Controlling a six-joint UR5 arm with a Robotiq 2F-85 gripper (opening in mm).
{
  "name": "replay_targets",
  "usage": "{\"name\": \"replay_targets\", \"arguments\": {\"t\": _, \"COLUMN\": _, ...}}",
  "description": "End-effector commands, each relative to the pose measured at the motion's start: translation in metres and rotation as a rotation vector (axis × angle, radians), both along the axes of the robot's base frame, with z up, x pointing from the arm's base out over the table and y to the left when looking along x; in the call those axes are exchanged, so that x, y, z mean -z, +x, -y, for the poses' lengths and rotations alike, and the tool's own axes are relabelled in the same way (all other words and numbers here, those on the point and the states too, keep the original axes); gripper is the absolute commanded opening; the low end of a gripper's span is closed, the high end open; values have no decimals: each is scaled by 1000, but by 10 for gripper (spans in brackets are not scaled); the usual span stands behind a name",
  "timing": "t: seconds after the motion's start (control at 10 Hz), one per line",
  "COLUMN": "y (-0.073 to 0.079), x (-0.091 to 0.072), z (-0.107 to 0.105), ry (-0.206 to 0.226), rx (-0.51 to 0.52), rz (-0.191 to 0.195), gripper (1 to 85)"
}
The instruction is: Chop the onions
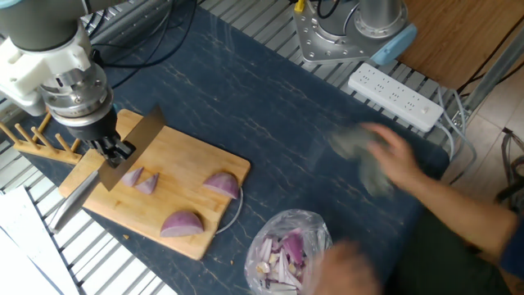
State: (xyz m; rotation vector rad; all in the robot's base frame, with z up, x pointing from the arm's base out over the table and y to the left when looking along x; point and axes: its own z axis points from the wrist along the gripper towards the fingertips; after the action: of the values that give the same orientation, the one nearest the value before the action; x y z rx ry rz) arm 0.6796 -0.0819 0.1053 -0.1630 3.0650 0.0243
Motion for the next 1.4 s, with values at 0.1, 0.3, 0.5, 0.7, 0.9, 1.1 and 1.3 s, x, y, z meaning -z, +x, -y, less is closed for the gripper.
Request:
{"name": "replay_targets", "arguments": {"t": 0.1, "y": 4, "x": 14, "z": 10, "ry": 11, "rx": -9, "rz": 21, "gripper": 10}}
{"name": "replay_targets", "arguments": {"t": 0.3, "y": 4, "x": 15, "z": 8, "ry": 19, "rx": -6, "rz": 23, "gripper": 10}}
{"name": "replay_targets", "arguments": {"t": 0.5, "y": 5, "x": 17, "z": 5, "ry": 26, "rx": 0, "rz": 26, "gripper": 10}}
{"name": "replay_targets", "arguments": {"t": 0.7, "y": 5, "x": 16, "z": 3, "ry": 29, "rx": 2, "rz": 26, "gripper": 10}}
{"name": "replay_targets", "arguments": {"t": 0.9, "y": 5, "x": 17, "z": 3, "ry": 29, "rx": 2, "rz": 26, "gripper": 10}}
{"name": "replay_targets", "arguments": {"t": 1.1, "y": 5, "x": 19, "z": 2, "ry": 29, "rx": 3, "rz": 26, "gripper": 10}}
{"name": "replay_targets", "arguments": {"t": 1.3, "y": 6, "x": 20, "z": 1, "ry": 29, "rx": 5, "rz": 27, "gripper": 10}}
